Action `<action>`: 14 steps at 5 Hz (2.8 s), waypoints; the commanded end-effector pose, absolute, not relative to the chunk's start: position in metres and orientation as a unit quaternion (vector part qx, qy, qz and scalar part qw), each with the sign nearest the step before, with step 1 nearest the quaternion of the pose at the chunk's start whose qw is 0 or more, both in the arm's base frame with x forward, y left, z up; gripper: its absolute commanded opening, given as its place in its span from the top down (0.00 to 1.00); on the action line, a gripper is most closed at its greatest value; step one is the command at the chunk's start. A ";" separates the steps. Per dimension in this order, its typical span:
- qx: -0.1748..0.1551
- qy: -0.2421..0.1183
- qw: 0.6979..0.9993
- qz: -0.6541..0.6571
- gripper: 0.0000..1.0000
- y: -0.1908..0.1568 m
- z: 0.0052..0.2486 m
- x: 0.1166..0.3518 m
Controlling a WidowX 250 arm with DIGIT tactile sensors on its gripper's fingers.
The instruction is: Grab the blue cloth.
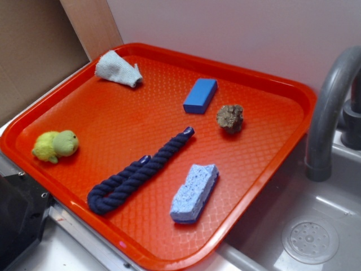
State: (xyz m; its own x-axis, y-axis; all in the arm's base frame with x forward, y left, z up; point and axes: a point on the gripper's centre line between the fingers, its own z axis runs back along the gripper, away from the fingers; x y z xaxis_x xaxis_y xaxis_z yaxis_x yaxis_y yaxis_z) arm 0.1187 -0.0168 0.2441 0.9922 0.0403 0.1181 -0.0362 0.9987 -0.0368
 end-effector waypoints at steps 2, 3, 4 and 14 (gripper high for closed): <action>-0.006 -0.122 0.986 0.114 0.00 -0.001 0.230 0.168; 0.050 -0.171 0.956 0.232 0.00 0.019 0.216 0.203; 0.057 -0.190 0.915 0.352 0.00 0.039 0.199 0.226; 0.003 -0.073 0.876 0.477 1.00 0.123 0.047 0.297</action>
State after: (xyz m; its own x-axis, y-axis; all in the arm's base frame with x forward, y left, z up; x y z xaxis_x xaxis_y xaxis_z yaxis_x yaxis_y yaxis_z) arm 0.2992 0.1079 0.0256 0.5526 0.8311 0.0625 -0.8321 0.5544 -0.0145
